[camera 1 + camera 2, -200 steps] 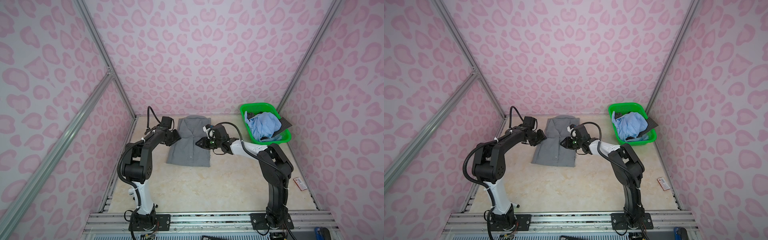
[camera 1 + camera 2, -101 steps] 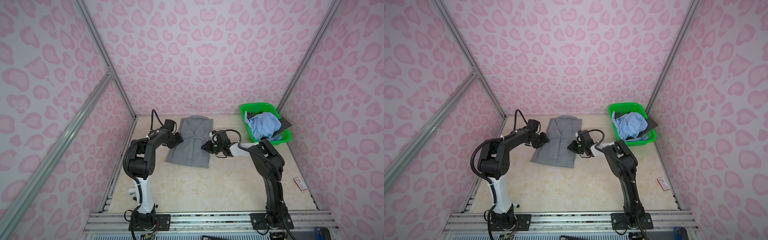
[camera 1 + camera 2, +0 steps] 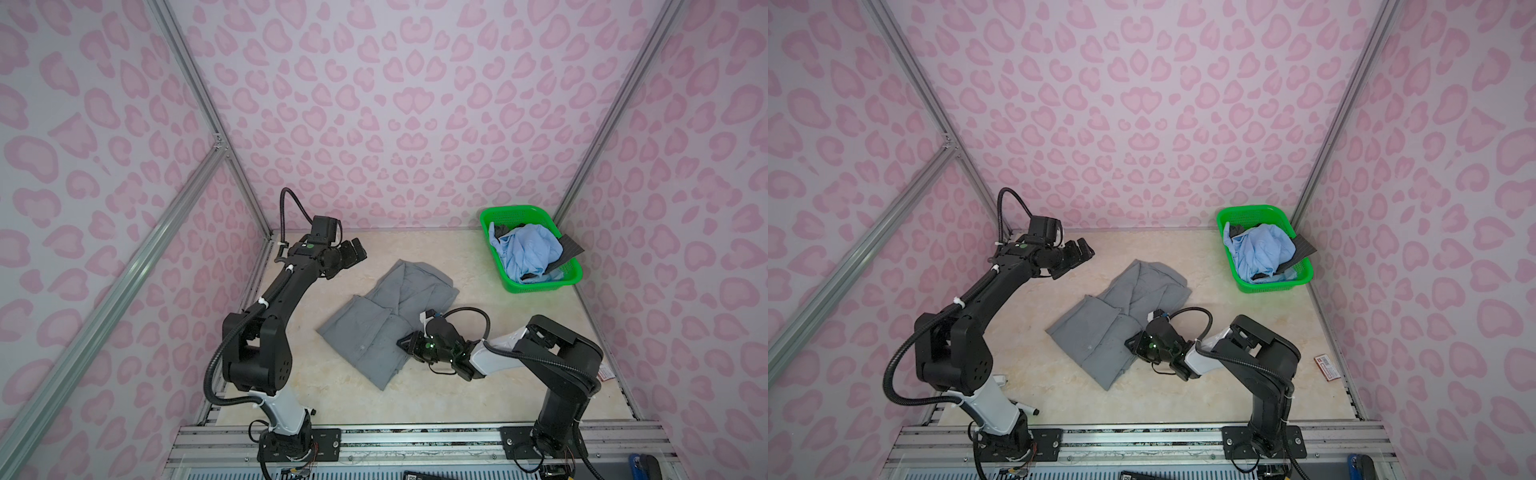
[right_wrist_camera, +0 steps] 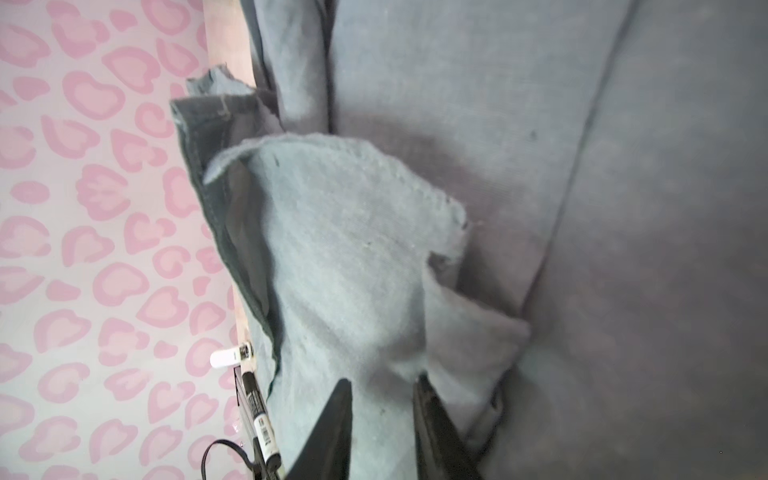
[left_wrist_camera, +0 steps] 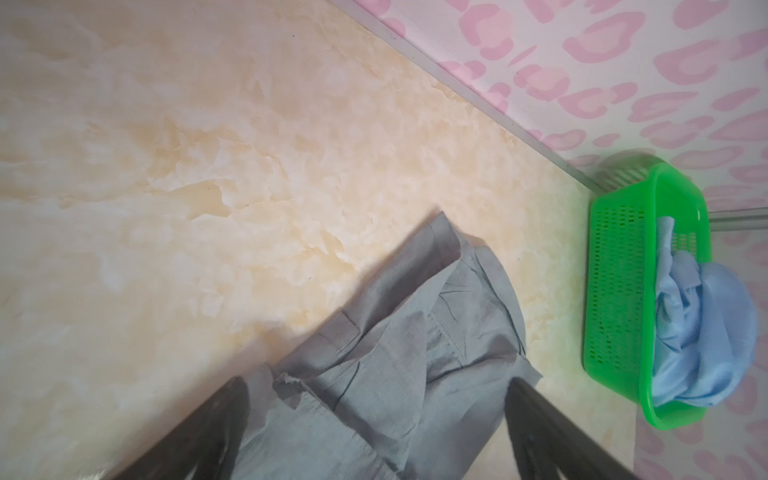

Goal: Fold and stack the long sleeve shirts

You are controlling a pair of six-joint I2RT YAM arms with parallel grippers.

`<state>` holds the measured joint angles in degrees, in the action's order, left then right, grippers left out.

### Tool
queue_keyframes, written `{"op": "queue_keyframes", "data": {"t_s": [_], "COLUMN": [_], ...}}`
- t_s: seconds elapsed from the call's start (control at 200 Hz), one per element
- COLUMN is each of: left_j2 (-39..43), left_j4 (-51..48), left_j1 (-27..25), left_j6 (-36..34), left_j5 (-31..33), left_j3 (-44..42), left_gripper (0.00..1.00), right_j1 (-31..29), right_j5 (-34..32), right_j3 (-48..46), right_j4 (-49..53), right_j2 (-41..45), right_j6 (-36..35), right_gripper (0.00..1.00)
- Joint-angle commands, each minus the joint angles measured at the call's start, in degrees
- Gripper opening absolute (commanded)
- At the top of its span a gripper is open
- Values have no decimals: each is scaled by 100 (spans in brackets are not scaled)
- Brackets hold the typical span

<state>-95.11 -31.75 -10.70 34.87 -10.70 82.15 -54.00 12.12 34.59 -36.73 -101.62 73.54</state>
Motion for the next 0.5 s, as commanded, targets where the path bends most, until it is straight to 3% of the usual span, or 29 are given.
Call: {"op": "queue_keyframes", "data": {"t_s": [0.0,0.06,0.115,0.225,0.27,0.385,0.495], "left_j2": [620,1079,1530,2305,2570,3079,3383], "left_j4": [-497,-563,-595,-763,-813,-830,-704], "left_j1": [8,4,2,-12,-12,-40,-247], "left_j6": [-183,-106,-4,293,426,734,926], "left_j5": [16,55,158,417,457,394,290], "left_j3": [-550,-1059,-1533,-2284,-2556,-3222,-3785], "left_gripper": [99,99,100,100,100,99,100], "right_j1": [-489,-517,-483,-395,-261,553,899], "right_j5": [-1091,-962,-960,-1525,-1715,-634,488], "right_j3": [-70,177,645,1714,1917,2495,2876], "right_j4": [-96,306,1411,3798,4179,4635,4492], "right_j2": [425,750,1125,1692,1808,1707,1219], "right_j6": [442,51,-533,-1992,-2554,-3705,-3966], "right_gripper": [33,36,37,42,44,45,45]}}
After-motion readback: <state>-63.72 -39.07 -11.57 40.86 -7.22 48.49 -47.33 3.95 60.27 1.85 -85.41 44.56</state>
